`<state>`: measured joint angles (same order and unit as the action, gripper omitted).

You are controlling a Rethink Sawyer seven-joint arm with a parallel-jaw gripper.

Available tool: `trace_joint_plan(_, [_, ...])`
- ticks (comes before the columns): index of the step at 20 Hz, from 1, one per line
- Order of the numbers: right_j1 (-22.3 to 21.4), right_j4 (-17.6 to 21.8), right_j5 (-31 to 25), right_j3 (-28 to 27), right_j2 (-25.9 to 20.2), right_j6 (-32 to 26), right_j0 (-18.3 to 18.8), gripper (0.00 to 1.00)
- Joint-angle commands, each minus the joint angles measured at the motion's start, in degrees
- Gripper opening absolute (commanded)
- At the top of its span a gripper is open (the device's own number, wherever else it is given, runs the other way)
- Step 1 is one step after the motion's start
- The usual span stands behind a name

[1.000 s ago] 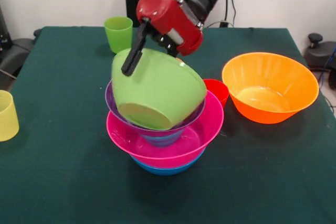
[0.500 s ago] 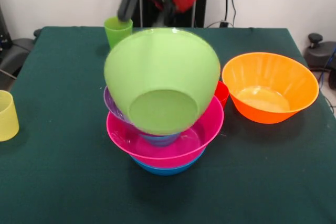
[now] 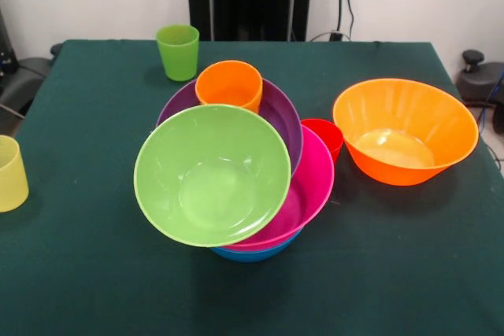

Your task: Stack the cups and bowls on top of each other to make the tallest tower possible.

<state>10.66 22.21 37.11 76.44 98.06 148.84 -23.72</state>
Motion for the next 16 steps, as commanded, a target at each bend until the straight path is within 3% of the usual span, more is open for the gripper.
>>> trace_joint_plan(1, [1.63, -4.44, -0.41, 0.57, -4.69, -9.95, 0.21, 1.00])
trace_joint_plan(7, [1.23, 2.69, -2.54, -1.56, -6.82, -4.81, 0.27, 1.00])
trace_joint_plan(10, [1.35, 3.60, -2.83, -2.02, -7.40, -4.18, 0.40, 1.00])
trace_joint_plan(12, [0.86, 6.97, -3.97, -3.52, -8.20, -1.08, 0.12, 1.00])
trace_joint_plan(16, [1.87, 20.73, -2.98, -7.73, -10.68, 11.53, -0.37, 1.00])
